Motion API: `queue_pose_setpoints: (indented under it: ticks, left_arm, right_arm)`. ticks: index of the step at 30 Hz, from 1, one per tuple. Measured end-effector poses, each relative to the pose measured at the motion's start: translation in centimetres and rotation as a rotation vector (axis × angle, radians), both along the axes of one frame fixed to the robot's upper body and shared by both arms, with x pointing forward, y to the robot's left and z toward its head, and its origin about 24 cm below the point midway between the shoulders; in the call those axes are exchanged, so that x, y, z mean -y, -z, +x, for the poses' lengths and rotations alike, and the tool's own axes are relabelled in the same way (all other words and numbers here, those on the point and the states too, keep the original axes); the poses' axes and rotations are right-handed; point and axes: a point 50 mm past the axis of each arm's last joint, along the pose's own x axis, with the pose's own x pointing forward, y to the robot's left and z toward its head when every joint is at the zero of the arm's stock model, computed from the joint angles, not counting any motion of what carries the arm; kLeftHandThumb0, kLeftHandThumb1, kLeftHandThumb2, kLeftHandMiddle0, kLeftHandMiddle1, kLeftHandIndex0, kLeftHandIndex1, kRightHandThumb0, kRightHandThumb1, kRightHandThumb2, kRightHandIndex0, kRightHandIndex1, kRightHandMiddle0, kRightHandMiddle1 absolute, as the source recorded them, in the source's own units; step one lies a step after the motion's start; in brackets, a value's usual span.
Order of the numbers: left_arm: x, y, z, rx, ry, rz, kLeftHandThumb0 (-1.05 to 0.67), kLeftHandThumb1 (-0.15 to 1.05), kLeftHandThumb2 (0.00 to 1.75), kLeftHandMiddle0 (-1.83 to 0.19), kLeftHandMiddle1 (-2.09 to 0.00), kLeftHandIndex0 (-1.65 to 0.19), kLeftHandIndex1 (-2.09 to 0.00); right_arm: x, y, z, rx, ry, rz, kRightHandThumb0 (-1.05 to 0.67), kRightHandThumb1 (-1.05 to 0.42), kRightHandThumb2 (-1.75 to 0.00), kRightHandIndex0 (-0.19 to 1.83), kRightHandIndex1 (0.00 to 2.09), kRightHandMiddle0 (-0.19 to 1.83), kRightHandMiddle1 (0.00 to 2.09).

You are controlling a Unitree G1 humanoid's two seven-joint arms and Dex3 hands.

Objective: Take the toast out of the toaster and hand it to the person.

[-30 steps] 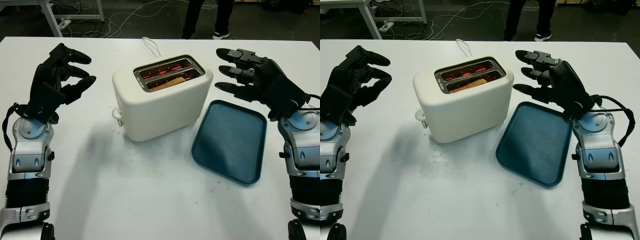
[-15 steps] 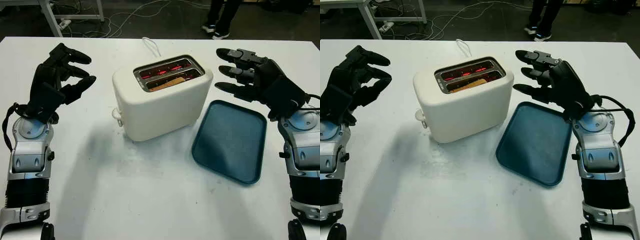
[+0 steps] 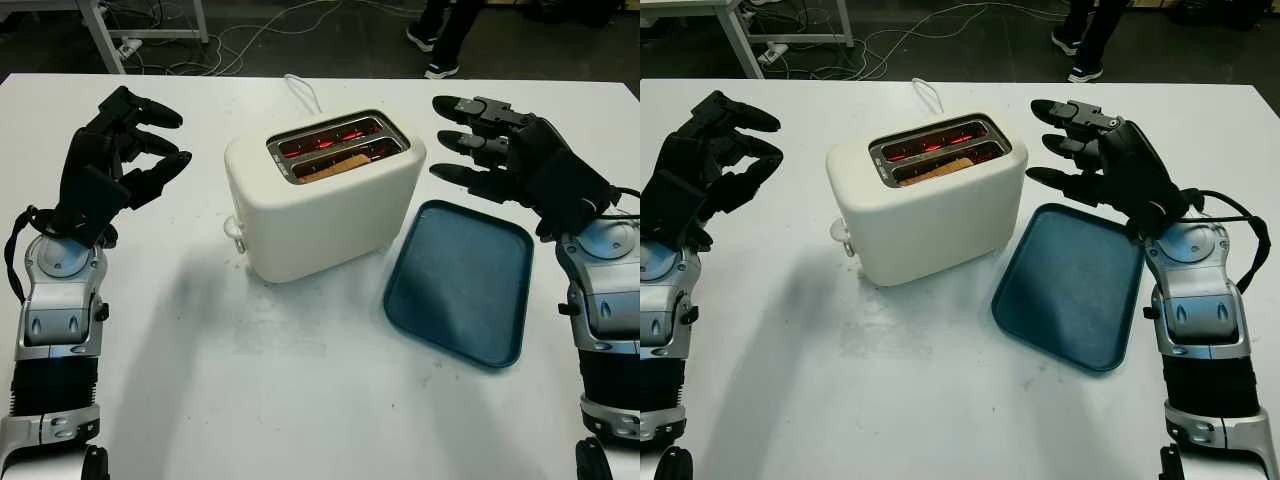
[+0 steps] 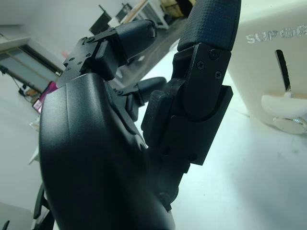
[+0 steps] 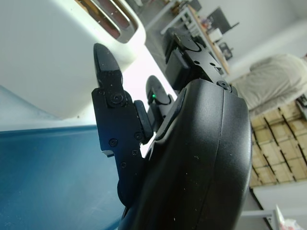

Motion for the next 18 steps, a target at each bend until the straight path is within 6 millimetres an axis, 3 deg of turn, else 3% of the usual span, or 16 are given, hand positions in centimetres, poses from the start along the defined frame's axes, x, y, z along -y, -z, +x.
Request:
queue_pose_setpoints:
  ticks: [18]
  left_arm:
    - [-0.03,0.07,0.03,-0.003,-0.001,-0.001,-1.05,0.92,0.20,-0.29,-1.44,-0.26,-1.37]
  right_arm:
    - [-0.21,-0.08,0.08,0.001,-0.005,0.002,-0.32,-0.91,0.00,0.51,0.05,0.48,0.01]
